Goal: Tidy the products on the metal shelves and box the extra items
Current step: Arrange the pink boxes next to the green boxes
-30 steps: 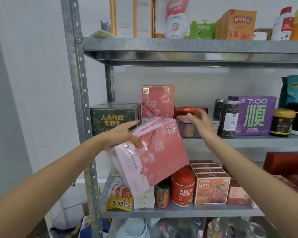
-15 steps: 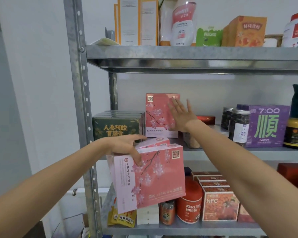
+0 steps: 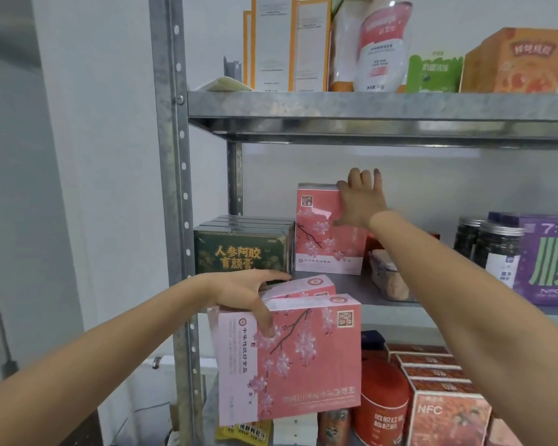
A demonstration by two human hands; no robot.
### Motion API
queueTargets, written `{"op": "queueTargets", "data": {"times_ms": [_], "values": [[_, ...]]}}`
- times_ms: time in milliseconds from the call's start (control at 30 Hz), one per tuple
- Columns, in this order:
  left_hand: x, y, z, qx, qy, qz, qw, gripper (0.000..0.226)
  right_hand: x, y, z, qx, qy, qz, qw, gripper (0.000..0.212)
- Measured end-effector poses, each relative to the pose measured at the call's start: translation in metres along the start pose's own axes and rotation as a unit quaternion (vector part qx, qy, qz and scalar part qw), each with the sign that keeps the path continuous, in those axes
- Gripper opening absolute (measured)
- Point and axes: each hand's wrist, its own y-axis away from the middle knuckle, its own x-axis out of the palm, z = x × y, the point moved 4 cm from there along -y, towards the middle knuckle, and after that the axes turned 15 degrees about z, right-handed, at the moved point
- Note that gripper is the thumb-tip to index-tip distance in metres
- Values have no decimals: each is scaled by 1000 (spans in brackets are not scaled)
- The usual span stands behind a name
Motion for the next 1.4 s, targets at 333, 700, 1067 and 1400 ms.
{"op": "queueTargets", "data": {"times_ms": [333, 700, 1067, 1400], "values": [[12, 22, 7, 53, 78, -47, 994, 100, -12, 22, -5, -31, -151, 82, 985, 93], [33, 69, 73, 171, 334, -139, 917, 99, -21, 88, -24, 5, -588, -130, 798, 94], [37, 87, 86, 313, 452, -187, 814, 92, 46, 144, 10, 130, -740, -73, 656, 57], [45, 58, 27, 385, 488, -267, 736, 104, 67, 248, -81, 184, -755, -110, 620, 61]]}}
